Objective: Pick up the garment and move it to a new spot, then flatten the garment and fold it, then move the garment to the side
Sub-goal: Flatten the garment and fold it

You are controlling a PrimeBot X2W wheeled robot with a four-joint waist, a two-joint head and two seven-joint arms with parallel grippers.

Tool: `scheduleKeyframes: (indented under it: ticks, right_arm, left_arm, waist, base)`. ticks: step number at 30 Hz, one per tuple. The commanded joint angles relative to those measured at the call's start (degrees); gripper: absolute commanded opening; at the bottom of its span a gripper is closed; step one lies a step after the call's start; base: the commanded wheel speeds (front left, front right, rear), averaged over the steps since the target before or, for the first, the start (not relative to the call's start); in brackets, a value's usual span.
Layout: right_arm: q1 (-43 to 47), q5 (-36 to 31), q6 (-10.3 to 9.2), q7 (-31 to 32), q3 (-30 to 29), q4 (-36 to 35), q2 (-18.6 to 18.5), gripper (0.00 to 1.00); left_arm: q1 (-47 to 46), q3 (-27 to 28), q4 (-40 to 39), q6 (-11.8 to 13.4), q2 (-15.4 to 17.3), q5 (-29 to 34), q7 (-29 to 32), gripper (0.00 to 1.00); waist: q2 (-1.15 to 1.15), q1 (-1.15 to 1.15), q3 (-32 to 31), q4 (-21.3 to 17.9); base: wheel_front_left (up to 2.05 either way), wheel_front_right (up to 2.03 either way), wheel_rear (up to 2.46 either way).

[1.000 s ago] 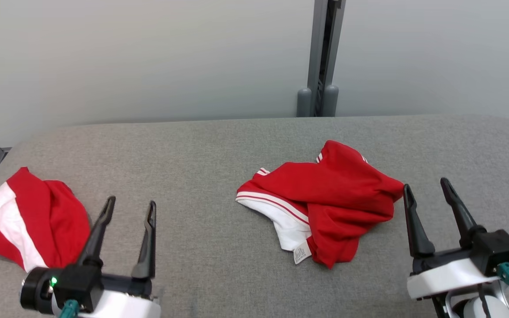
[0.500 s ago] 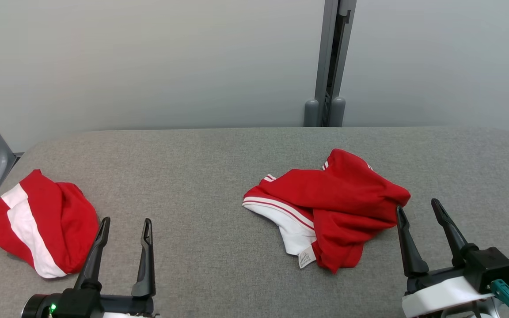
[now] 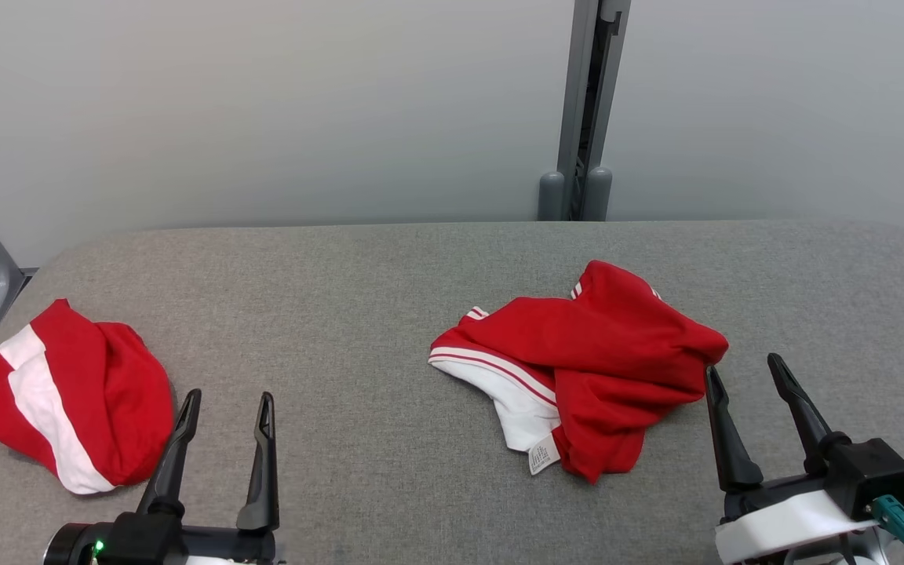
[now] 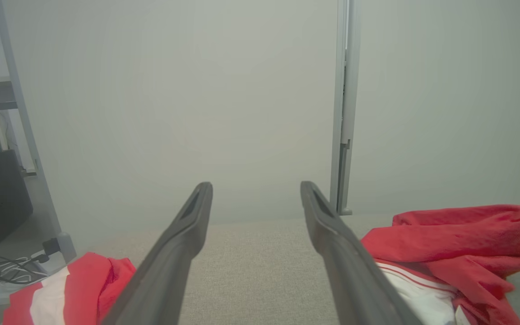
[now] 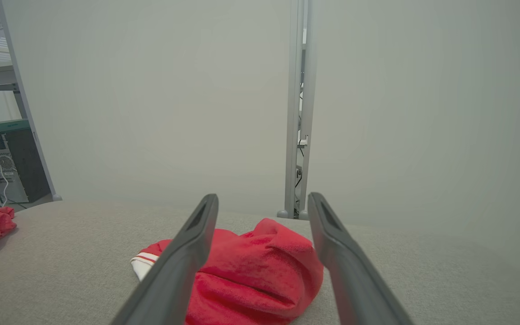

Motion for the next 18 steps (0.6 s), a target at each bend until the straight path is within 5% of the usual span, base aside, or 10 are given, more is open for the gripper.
scheduleKeyframes:
  ticks: [1, 9, 18]
  right_arm:
    - [-0.3, 0.2, 0.01, -0.1, -0.1, 0.2, -0.4, 1.0]
    - [0.3, 0.2, 0.01, -0.1, 0.1, 1.1, -0.3, 1.0]
    - [-3.9, -1.3, 0.0, 0.9, 12.8, 5.9, -0.6, 1.0]
  left_arm:
    - [-0.1, 0.2, 0.2, -0.3, 0.1, 0.3, -0.2, 1.0]
    - [-0.1, -1.0, 1.0, -0.6, 0.0, 0.0, -0.2, 1.0]
    - [-1.8, -4.6, 2.6, -0.7, 0.0, -0.9, -0.2, 1.0]
  waist:
    - [0.0, 0.0, 0.0, 0.0]
    - [0.0, 0.0, -0.3, 0.6]
    - [0.0, 0.0, 0.8, 4.9]
  base:
    - [0.0, 0.0, 0.0]
    - [0.0, 0.0, 0.0]
    - [0.0, 0.0, 0.0]
